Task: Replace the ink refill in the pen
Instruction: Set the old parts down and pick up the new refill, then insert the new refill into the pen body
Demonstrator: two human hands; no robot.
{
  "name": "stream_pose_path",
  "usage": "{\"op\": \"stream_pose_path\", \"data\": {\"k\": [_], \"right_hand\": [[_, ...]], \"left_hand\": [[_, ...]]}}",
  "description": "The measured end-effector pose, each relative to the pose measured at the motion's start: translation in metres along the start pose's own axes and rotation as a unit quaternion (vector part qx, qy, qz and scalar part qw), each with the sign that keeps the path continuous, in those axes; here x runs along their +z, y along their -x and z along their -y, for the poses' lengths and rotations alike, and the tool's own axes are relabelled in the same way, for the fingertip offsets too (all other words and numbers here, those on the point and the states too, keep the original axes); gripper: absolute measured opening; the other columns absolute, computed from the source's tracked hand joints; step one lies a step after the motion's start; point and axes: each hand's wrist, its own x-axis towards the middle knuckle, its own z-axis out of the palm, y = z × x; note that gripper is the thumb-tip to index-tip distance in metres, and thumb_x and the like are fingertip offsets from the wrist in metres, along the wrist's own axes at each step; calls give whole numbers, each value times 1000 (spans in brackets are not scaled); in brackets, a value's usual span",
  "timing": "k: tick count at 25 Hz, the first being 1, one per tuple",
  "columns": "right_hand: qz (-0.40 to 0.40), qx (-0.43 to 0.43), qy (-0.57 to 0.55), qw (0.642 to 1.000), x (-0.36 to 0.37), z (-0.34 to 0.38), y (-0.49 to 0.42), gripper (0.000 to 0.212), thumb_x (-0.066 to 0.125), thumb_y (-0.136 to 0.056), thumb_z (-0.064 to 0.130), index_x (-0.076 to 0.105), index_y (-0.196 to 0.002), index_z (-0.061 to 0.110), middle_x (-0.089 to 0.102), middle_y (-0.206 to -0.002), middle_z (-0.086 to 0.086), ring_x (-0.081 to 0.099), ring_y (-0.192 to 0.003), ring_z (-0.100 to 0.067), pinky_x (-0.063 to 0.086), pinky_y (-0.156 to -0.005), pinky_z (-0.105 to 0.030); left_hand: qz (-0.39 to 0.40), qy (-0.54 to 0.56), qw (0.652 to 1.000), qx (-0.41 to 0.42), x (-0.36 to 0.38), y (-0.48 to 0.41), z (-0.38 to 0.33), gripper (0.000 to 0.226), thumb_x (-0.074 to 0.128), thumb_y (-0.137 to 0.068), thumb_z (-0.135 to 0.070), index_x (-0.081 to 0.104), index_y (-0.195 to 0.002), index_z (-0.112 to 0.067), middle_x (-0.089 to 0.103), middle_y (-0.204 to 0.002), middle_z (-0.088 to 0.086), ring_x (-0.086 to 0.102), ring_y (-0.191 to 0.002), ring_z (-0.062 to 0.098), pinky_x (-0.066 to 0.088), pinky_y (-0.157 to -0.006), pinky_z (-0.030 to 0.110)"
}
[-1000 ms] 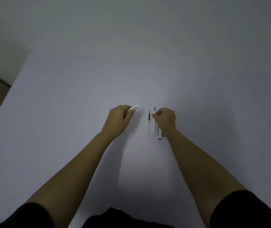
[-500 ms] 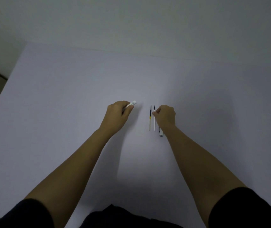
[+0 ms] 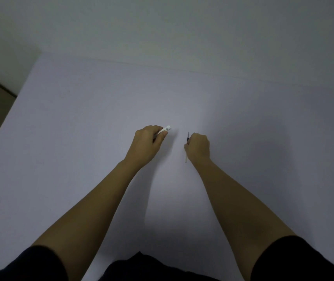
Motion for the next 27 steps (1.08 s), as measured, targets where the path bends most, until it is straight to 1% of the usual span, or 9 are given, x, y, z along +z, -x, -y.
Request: {"op": "stream_pose_path", "data": {"k": [3,6,9,13,17,19,22,25,27], "right_hand": [[-5,28,-47,998,-2,6,1,17,62,-84,6,63,-100,-2,68,-103,-19,66,-94,-33,44,-66,-27],[-11,30,-90,995,-9,9,1,21,65,-83,10,63,-101,-1,68,-105,-19,65,-97,-32,43,-69,-25],[4,18,-52,998,-11,10,3,21,66,-85,12,64,-98,-4,69,-104,-20,65,-97,-31,48,-73,-27],[14,11,8,1000,-1,9,9,16,55,-89,0,59,-104,-4,64,-113,-20,61,-106,-29,50,-83,-30],[-28,-6,-5,1000,1,9,14,15,52,-90,-2,54,-105,-3,61,-111,-20,60,-102,-31,49,-79,-33],[-51,-2,17,999,2,7,16,20,53,-89,-3,50,-109,-1,57,-115,-18,58,-105,-30,49,-82,-34],[-59,19,25,998,5,2,16,28,54,-89,-3,47,-116,-1,55,-120,-18,56,-110,-31,49,-86,-35],[-58,20,0,998,8,0,12,25,49,-91,-5,48,-116,-2,57,-118,-20,58,-106,-31,49,-86,-35],[-65,13,-7,998,9,1,10,20,45,-93,-4,49,-112,-2,60,-113,-21,60,-102,-31,49,-82,-34]], "left_hand": [[-4,-5,1000,-2,-4,0,5,41,47,-94,-31,58,-74,3,56,-61,23,43,-53,23,31,-49,12],[-6,-9,1000,-2,-6,3,6,40,47,-94,-31,59,-75,3,57,-63,24,43,-54,24,31,-50,11],[2,-11,1000,-6,-5,5,3,39,47,-94,-31,60,-77,2,55,-61,20,42,-53,20,32,-51,11],[-5,-13,1000,6,-9,7,-1,38,48,-94,-31,60,-78,1,57,-63,20,47,-55,25,34,-52,13],[-12,-17,1000,3,-13,8,2,39,47,-94,-32,60,-76,0,55,-60,17,45,-54,23,33,-52,11],[-7,-13,1000,-2,-11,9,3,40,47,-94,-32,59,-75,2,55,-61,21,47,-55,28,31,-51,13],[3,-10,1000,-5,-7,9,0,40,48,-94,-31,58,-74,2,56,-62,22,42,-53,21,32,-51,12],[5,-7,1000,-8,-6,8,-1,39,48,-94,-31,59,-75,1,55,-60,17,42,-53,19,33,-51,10],[8,-6,1000,-9,-6,6,-1,38,48,-93,-32,60,-76,0,55,-60,17,43,-53,19,34,-52,10]]}}
